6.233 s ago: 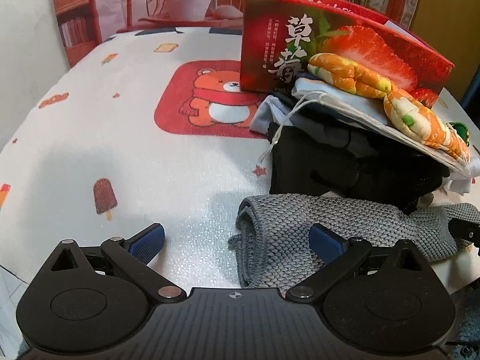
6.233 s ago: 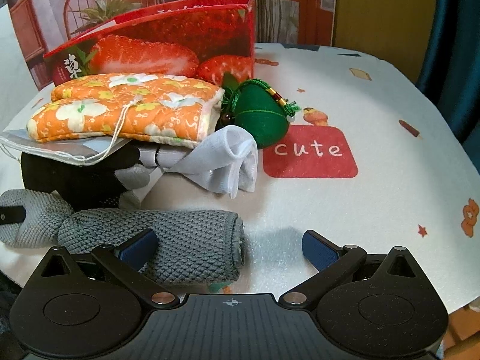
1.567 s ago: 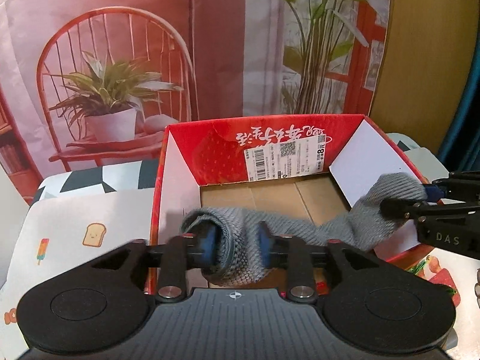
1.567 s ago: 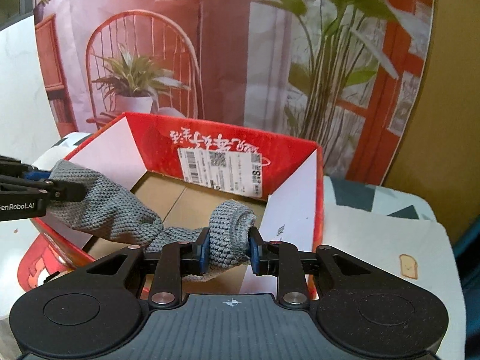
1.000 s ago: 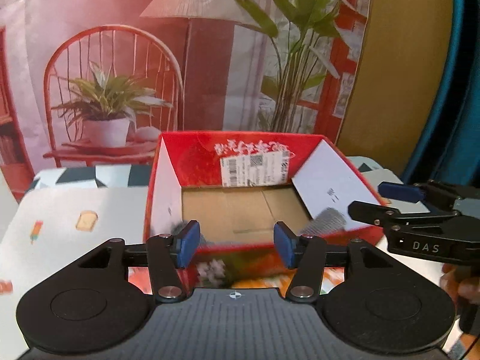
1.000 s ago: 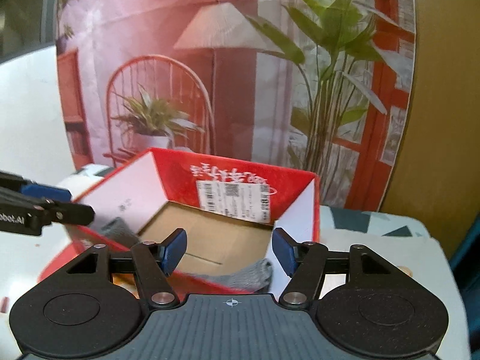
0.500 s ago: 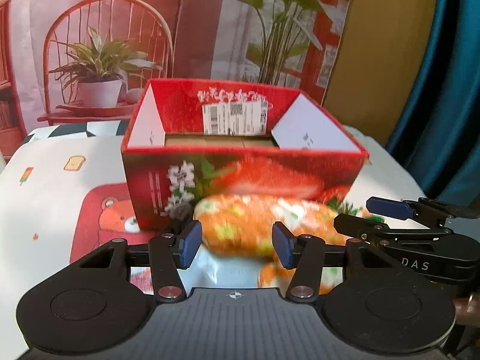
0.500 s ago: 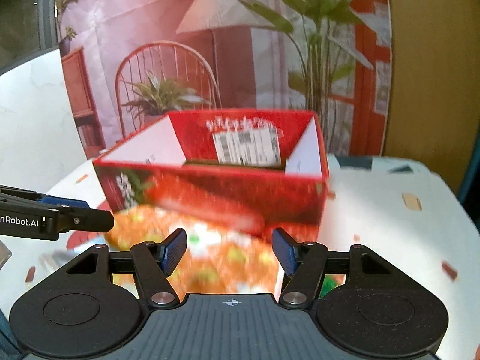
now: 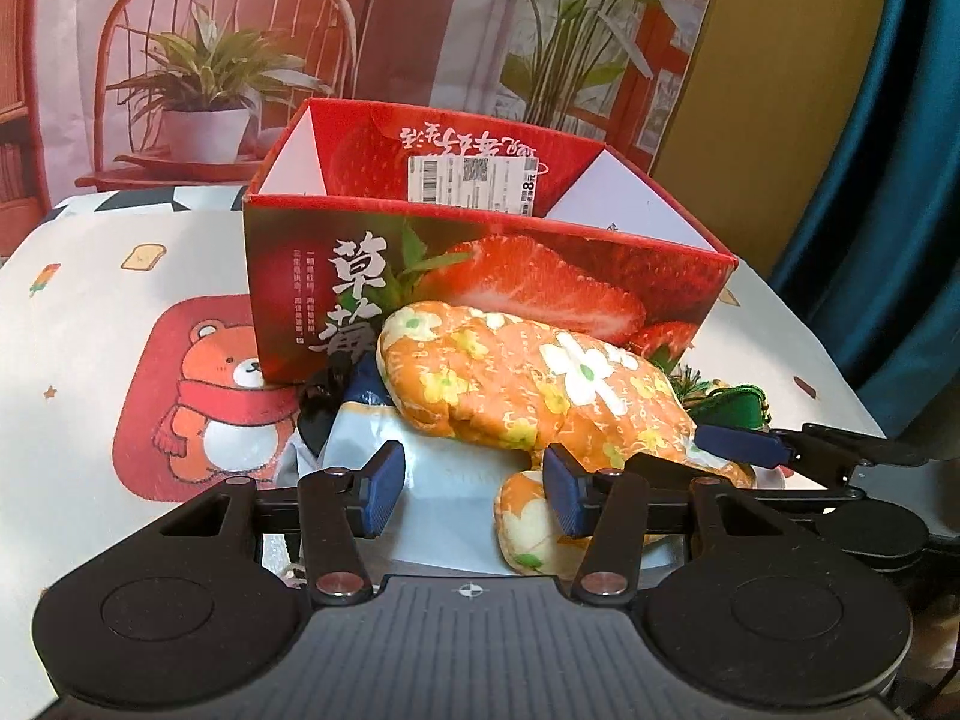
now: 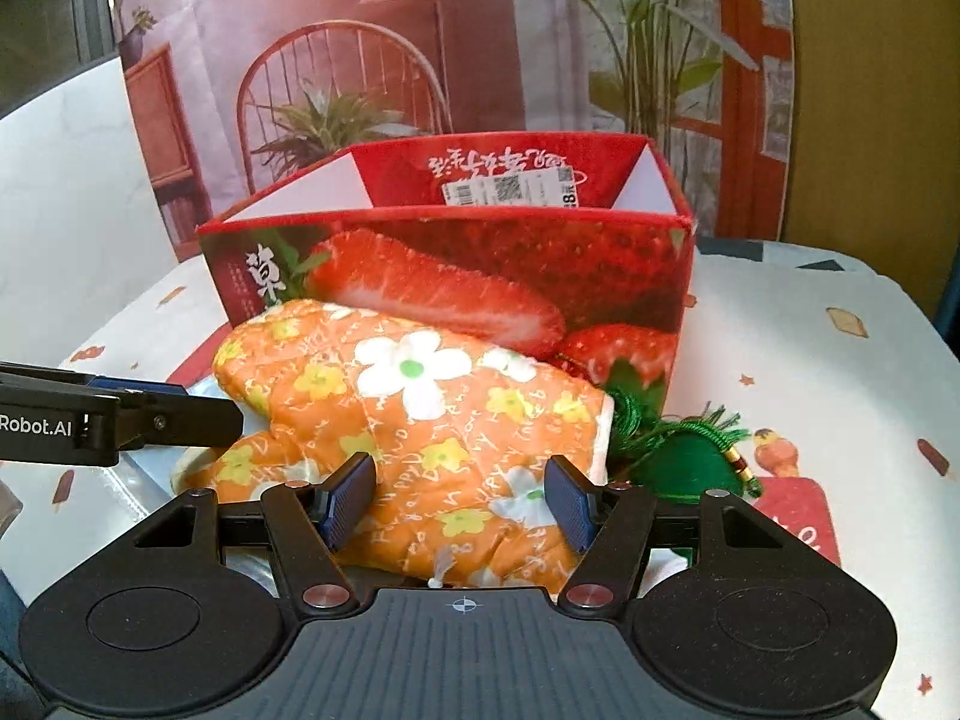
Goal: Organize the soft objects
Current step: 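Lower the left tool onto the orange floral oven mitt, then close the left tool on the oven mitt's cuff and lift it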
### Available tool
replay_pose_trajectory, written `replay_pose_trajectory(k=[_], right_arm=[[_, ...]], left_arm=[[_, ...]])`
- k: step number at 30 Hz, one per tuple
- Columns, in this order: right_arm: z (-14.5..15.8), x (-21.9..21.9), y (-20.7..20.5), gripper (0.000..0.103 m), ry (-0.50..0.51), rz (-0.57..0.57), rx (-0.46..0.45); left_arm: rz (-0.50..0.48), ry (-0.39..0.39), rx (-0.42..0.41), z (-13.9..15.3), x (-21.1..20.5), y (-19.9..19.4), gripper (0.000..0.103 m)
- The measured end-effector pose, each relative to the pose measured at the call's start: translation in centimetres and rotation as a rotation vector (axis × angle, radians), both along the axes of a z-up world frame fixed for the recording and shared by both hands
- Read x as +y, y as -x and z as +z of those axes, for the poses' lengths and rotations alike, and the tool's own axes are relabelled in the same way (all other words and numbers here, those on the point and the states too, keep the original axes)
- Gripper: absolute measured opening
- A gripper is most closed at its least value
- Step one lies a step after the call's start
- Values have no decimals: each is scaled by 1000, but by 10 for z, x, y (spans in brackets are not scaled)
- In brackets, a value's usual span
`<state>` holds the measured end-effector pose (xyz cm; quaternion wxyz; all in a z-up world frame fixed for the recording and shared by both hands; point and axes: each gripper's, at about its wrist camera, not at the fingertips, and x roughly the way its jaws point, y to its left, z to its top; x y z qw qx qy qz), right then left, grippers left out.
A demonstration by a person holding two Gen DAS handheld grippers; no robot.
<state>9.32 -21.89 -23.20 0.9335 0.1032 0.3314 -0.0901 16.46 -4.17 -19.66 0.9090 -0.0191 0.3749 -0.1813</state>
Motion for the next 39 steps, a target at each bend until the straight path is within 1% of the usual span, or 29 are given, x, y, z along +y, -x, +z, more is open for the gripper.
replay_pose_trajectory(k=[4, 17, 24, 28, 31, 32, 33, 34, 36, 39], right_arm=[[-6, 1, -1, 60, -6, 7, 10], [-16, -1, -1, 60, -11, 24, 1], [-18, -1, 1, 60, -18, 27, -8], [-18, -1, 1, 60, -15, 31, -12], [-19, 0, 2, 60, -13, 32, -15], [-19, 0, 2, 60, -13, 32, -16], [-19, 0, 2, 60, -13, 32, -17], [-19, 0, 2, 60, -13, 32, -18], [-19, 0, 2, 60, -14, 33, -20], [-17, 0, 4, 60, -19, 41, -27]], left_arm=[[13, 8, 11, -3, 4, -3, 54], [62, 76, 43, 1, 17, -26, 54], [79, 111, 80, -5, 18, -38, 54], [78, 135, 85, -7, 15, -46, 53], [77, 134, 86, -9, 10, -53, 53], [78, 130, 81, -10, 8, -53, 49], [81, 118, 69, -10, 7, -51, 34], [82, 103, 55, -9, 6, -49, 30], [78, 96, 25, -8, 6, -44, 20], [78, 78, -24, -3, 7, -32, 16]])
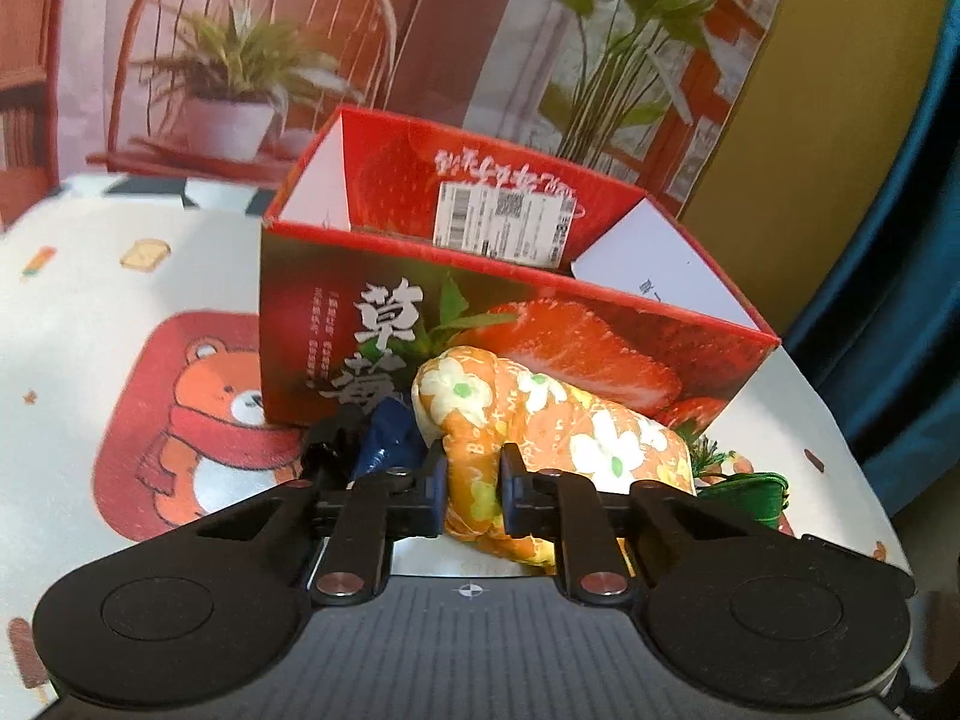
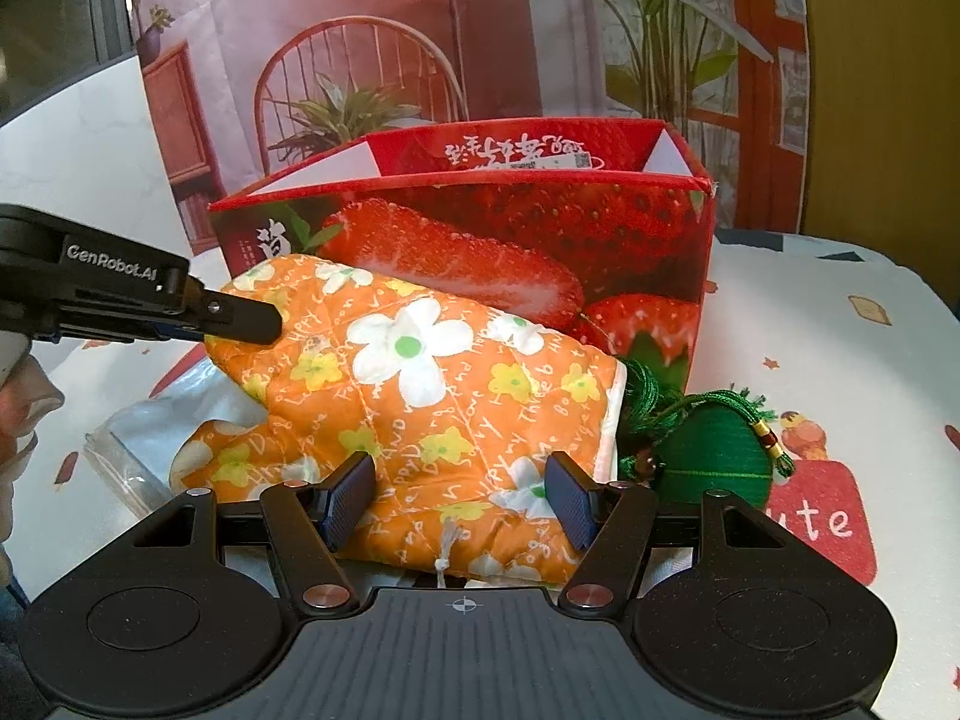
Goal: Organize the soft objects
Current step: 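Close the left tool on the oven mitt's cuff and lift it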
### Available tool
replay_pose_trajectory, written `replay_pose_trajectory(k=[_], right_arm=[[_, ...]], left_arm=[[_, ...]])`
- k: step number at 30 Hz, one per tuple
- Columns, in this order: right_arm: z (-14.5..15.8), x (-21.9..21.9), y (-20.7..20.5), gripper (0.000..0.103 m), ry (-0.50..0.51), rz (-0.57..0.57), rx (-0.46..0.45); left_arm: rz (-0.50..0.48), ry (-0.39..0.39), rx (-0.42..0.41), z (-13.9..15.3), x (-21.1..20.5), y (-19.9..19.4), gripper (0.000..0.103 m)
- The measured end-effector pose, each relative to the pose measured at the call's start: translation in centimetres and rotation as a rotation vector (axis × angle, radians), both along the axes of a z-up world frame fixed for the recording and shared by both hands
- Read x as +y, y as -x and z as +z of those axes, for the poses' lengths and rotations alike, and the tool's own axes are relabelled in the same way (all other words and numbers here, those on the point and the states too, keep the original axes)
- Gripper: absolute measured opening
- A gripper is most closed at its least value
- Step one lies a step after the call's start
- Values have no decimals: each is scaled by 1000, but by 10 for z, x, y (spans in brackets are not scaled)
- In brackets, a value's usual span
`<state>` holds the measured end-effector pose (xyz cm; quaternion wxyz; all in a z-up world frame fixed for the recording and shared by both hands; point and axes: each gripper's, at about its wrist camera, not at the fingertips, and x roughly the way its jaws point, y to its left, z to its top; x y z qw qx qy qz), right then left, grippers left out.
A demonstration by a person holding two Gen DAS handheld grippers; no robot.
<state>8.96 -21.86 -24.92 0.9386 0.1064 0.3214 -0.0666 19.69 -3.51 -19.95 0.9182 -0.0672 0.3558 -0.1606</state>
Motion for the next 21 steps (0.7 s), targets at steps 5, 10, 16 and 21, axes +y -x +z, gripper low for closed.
replay_pose_trajectory(k=[5, 10, 16, 21], right_arm=[[5, 0, 4, 63, -20, 2, -30], [11, -4, 8, 65, -39, -19, -55], [4, -5, 8, 65, -85, -22, -34], [3, -1, 8, 64, -77, -11, -30]], left_arm=[[7, -39, -72, 11, 1, 21, 15], [78, -21, -74, 8, 19, 36, 15], [139, -11, -6, -11, 39, 42, 15], [140, -29, 4, -18, 38, 42, 15]])
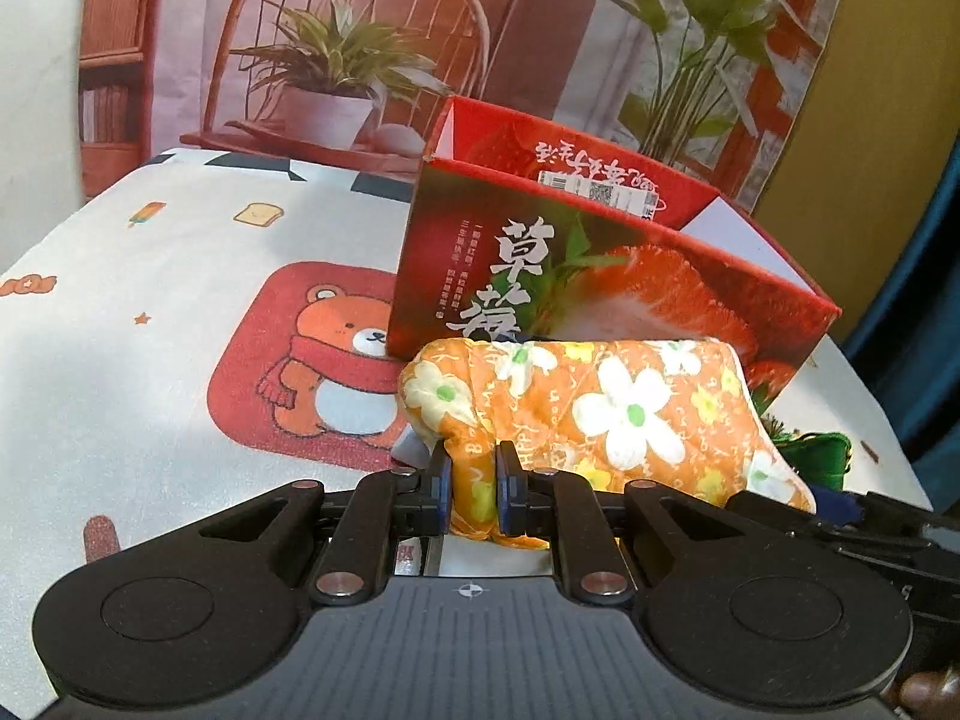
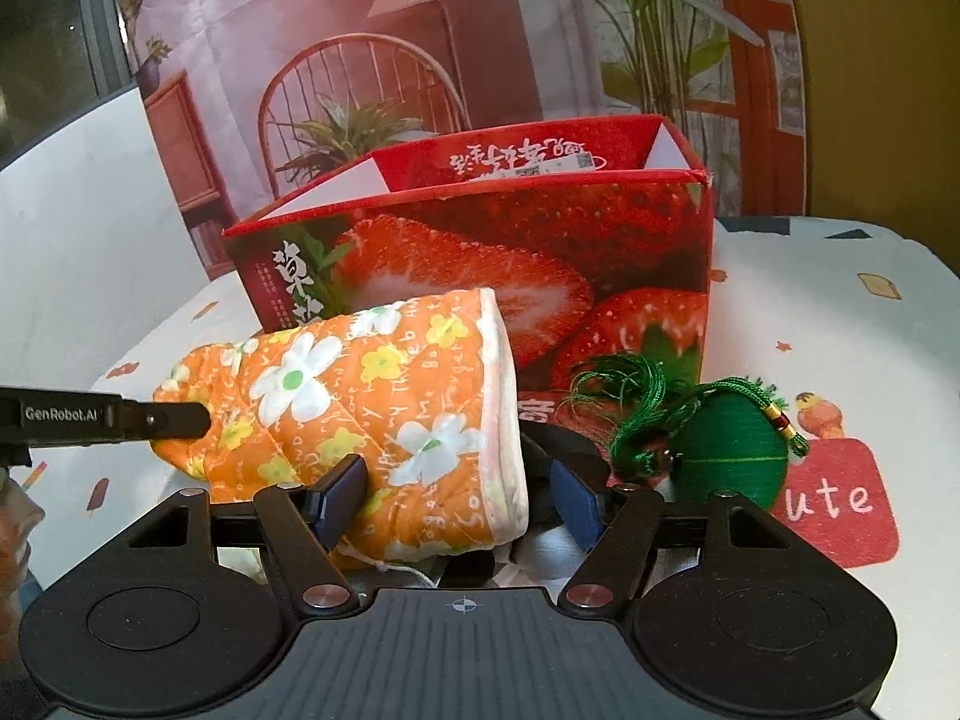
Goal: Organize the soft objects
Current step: 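Close the left tool on the oven mitt's cuff and lift it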
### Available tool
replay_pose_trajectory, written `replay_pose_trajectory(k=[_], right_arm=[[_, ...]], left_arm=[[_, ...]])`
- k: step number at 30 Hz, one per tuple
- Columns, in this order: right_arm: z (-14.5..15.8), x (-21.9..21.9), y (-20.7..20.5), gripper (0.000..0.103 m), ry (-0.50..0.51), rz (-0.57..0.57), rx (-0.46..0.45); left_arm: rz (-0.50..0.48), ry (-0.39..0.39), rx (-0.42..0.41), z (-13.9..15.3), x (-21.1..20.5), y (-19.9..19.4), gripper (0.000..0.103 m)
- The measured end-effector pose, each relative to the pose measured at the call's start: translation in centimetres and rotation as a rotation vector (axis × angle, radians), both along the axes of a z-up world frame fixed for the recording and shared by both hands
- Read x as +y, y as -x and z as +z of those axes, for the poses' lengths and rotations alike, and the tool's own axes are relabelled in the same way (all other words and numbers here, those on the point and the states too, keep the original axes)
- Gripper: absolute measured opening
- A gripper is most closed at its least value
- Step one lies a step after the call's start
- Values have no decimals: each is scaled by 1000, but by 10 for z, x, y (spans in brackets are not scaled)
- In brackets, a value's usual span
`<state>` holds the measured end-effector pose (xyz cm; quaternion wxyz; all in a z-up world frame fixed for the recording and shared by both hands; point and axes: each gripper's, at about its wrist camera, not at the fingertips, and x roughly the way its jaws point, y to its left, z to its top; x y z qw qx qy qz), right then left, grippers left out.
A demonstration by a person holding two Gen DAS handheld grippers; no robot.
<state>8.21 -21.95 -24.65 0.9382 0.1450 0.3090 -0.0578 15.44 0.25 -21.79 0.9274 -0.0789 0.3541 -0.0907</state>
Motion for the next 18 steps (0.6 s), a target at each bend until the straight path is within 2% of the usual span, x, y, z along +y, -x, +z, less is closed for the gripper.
replay_pose_trajectory(k=[3, 8, 12, 18], right_arm=[[1, 0, 0, 63, 5, -2, 0], [4, 4, 0, 53, 30, 8, -10], [5, 5, 2, 50, 34, 6, -16], [17, 5, 7, 37, 58, -9, -61]], left_arm=[[-5, -10, 1, -2, -3, 0, 15], [-12, -27, 1, -6, -5, 1, 15], [-10, -22, 2, -7, -4, 3, 15], [-9, -23, 2, -6, -5, 3, 15]])
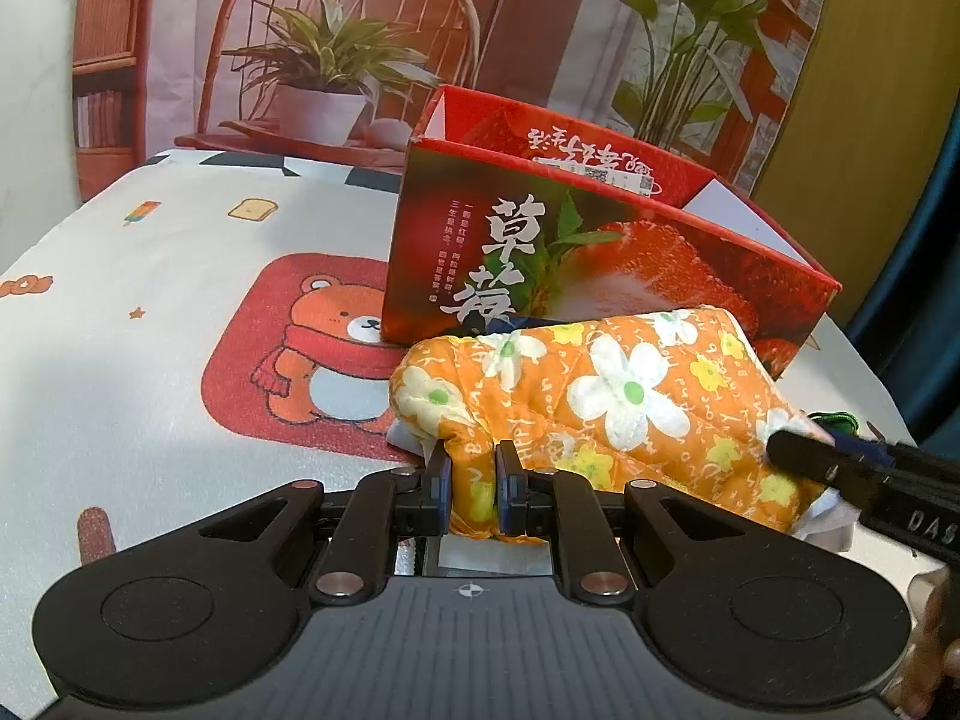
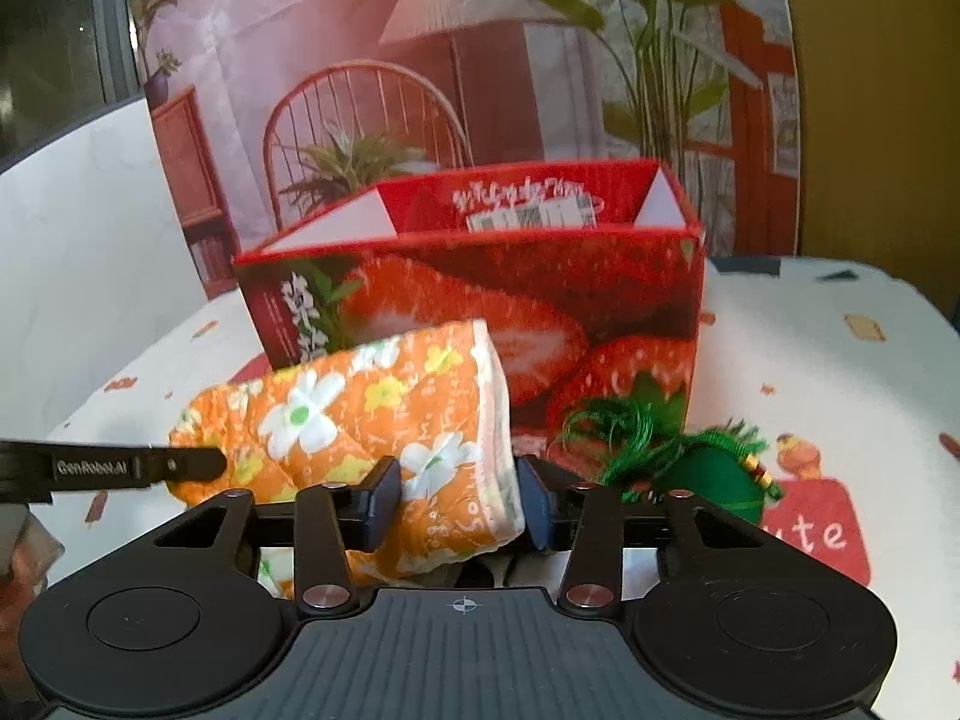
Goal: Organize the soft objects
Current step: 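Close the left tool on the oven mitt's cuff and lift it, then carry the oven mitt with the left tool over the red box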
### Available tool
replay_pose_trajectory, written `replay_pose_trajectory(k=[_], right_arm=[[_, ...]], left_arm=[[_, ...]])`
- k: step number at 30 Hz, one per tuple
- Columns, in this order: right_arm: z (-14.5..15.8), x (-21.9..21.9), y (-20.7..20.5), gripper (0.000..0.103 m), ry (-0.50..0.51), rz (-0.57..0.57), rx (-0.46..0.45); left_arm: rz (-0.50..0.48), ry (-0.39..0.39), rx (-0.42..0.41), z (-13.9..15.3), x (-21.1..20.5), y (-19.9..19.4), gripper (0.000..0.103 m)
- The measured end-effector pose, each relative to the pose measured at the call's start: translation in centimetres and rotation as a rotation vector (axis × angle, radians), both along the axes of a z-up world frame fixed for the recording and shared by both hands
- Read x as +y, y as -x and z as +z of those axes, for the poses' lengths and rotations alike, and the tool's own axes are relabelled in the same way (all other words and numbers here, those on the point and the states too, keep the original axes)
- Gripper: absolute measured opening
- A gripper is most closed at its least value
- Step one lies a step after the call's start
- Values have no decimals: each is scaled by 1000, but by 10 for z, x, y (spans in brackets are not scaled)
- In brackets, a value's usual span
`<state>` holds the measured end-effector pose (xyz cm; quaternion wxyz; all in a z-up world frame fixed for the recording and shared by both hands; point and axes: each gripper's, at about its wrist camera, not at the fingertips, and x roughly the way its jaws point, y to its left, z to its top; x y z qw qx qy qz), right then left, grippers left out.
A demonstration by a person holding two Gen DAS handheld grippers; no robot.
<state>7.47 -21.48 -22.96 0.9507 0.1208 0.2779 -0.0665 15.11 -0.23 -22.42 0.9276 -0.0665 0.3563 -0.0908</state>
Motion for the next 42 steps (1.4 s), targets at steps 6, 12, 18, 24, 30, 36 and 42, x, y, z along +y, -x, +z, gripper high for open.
replay_pose_trajectory(k=[6, 12, 18, 24, 30, 36, 42], right_arm=[[10, 2, 1, 20, 10, 23, -36], [7, 4, -3, 18, -13, 36, -19], [-3, -2, -9, 26, -50, 26, 15], [-7, -8, -15, 21, -72, 32, 31], [0, 1, -10, 11, -5, 49, 15], [17, 7, -6, 10, 43, 72, -33], [41, 10, -1, 10, 85, 82, -98]], left_arm=[[0, -1, 0, 0, 0, 0, 15], [-3, -4, -1, -1, -1, 0, 15], [-4, -3, -1, -2, -1, 0, 15], [-5, -5, -1, -3, 0, -1, 15], [-13, -6, -22, 2, 0, 1, 15], [-25, -2, -88, 19, 0, 8, 14], [-32, -5, -184, 47, -1, 16, 14]])
